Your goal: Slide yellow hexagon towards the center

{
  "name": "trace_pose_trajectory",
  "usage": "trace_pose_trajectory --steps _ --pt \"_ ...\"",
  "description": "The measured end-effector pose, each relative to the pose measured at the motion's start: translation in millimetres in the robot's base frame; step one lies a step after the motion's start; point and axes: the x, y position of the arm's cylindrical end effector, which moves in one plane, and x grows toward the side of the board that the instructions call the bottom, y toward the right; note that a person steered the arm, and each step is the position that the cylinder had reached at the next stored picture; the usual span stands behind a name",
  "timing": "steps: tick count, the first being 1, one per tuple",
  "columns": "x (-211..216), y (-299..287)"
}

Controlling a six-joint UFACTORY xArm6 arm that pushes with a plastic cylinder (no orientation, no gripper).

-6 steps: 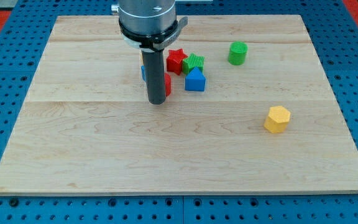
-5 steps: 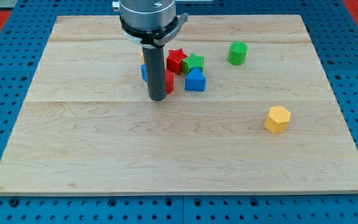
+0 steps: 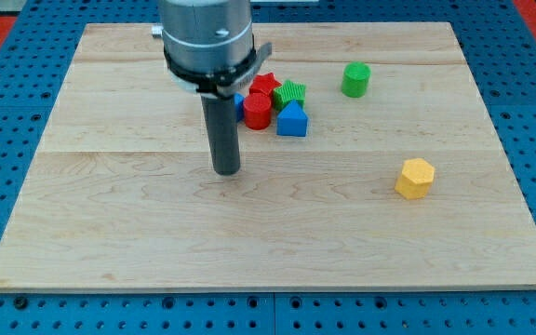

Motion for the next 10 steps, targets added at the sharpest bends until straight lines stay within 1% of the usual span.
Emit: trace_pose_trajectory --steps 2,3,5,6,7,8,10 --pt "46 89" --pt "64 124" --pt "58 212" --pt "42 248" --pt "26 250" --pt "20 232" --pt "19 164"
